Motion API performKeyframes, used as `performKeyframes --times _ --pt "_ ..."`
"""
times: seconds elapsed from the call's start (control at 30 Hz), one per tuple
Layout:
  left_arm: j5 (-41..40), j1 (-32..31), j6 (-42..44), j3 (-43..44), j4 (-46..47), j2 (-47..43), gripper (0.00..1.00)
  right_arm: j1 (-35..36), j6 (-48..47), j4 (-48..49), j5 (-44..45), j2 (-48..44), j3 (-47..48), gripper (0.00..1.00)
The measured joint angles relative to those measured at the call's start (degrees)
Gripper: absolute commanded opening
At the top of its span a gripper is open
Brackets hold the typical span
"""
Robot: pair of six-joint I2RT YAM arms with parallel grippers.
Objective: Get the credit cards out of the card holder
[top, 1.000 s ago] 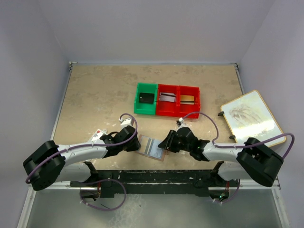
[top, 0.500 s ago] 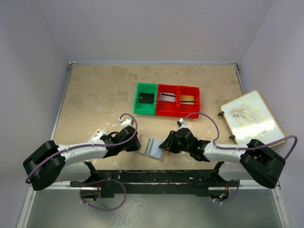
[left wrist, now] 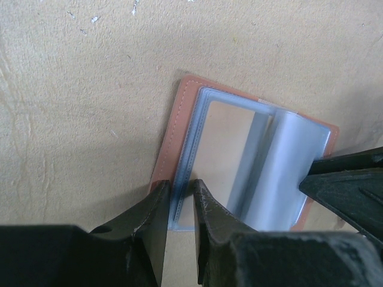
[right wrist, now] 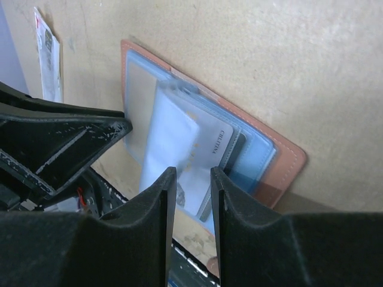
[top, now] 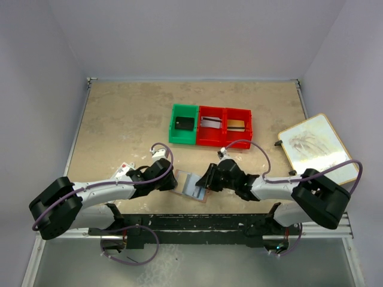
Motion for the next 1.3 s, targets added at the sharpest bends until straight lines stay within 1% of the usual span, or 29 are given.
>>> performKeyframes --times 0.17,0.27,0.47,0.63,0.73,0.83,0.93,1.0,1.17,1.3 --pt "0.0 -0.1 0.0 0.0 0.0 0.0 0.19 0.0 -2.5 -0.7 -0.2 3.3 4.0 0.33" --pt "0.0 -0.1 0.0 0.0 0.0 0.0 0.19 0.0 -4.7 -2.3 -0.2 4.8 6.9 0.36" --pt "0.0 -0.1 0.0 0.0 0.0 0.0 0.19 0.0 -8.3 -5.6 -0.2 5.0 10.6 0.39" --pt "-0.2 -0.1 0.0 0.0 -0.1 -0.1 0.19 0.0 -9.7 -7.3 0.1 5.0 11.3 0.41" --pt "-0.2 -0.5 0.0 0.0 -0.5 -0.3 0.19 0.0 -9.4 -11.1 1.4 3.7 11.2 0.44" --pt "-0.1 -0.7 0.0 0.0 -0.8 -0.5 0.19 0.0 -8.3 -14.5 2.8 -0.9 9.6 0.45" --pt "-0.1 -0.7 0.0 0.0 -0.9 -0.6 0.21 0.0 -7.4 -15.1 3.0 -5.6 6.8 0.45" --pt "0.0 -0.7 0.0 0.0 -1.1 -0.7 0.22 0.0 -6.8 -14.9 2.7 -7.2 5.0 0.45" --pt "0.0 -0.8 0.0 0.0 -1.3 -1.1 0.22 0.0 -5.6 -12.7 1.0 -6.7 2.4 0.43" --pt "0.2 -0.8 0.0 0.0 -1.6 -1.1 0.22 0.0 -4.9 -10.5 0.2 -5.1 2.3 0.41"
